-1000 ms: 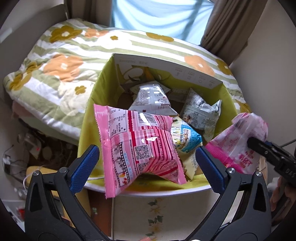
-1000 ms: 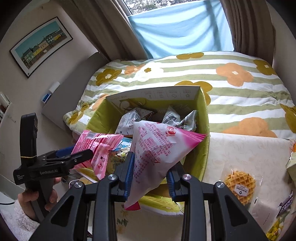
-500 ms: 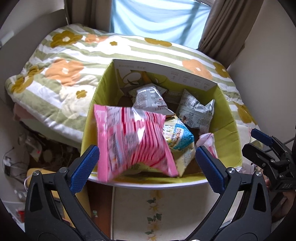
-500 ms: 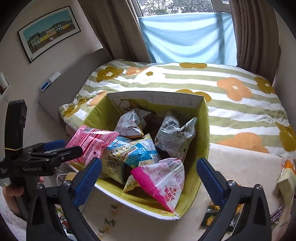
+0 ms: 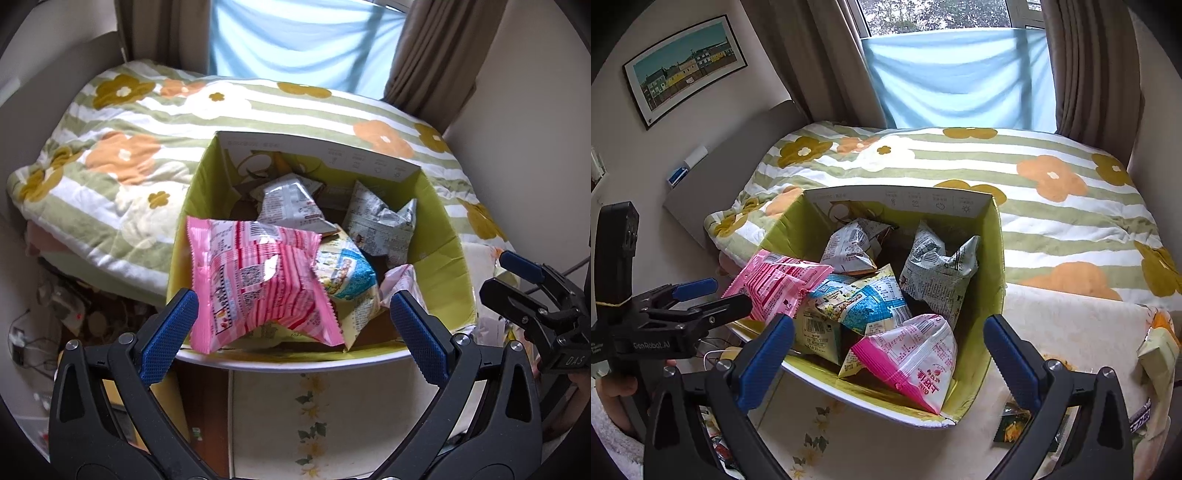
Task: Organize snacks
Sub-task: 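Withdraw both grippers from the box back over the tray, then grasp the gold chip bag with the right gripper while the left grasps the white square pack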
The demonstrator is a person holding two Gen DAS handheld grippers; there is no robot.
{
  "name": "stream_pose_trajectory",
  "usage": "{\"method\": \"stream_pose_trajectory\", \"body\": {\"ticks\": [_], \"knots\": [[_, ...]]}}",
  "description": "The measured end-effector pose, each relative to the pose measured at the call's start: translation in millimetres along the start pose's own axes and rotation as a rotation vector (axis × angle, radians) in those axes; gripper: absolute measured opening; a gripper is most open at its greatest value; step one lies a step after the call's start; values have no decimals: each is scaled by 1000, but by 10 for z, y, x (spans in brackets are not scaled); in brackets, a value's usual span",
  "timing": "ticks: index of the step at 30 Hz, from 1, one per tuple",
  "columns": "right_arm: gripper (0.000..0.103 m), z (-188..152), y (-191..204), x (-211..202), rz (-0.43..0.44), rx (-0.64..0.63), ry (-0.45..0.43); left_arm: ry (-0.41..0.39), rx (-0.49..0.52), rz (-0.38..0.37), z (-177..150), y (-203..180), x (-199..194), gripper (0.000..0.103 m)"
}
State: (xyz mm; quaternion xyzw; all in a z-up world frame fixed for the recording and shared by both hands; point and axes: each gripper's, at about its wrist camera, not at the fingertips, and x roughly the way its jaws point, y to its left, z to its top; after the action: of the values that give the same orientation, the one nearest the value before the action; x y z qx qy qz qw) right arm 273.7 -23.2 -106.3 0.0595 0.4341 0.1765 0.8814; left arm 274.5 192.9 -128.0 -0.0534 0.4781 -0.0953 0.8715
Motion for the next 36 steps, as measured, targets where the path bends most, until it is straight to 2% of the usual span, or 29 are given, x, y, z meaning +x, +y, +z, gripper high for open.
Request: {"method": "stream_pose_trajectory", "body": {"ticks": [6, 12, 19, 25, 29, 36], "knots": [[102, -11, 13, -112, -31, 7, 13, -8, 51, -20, 37, -213, -32, 103], [102, -68, -132, -438, -77, -5, -39, -43, 112, -66, 73, -644, -127, 103], [102, -276, -655, -931, -122, 59, -64, -35, 188, -132, 18, -1417, -101, 103], [102, -598, -1173, -1391, -271, 66, -60, -7, 273, -171, -171, -2171, -4, 103], [102, -828, -1529, -1597, -299, 101, -40, 25, 319, -184, -315, -2604, 116, 103], [102, -1293, -2085, -1813, -292, 111, 25, 87, 386, -188, -620, -3246, 410, 103]]}}
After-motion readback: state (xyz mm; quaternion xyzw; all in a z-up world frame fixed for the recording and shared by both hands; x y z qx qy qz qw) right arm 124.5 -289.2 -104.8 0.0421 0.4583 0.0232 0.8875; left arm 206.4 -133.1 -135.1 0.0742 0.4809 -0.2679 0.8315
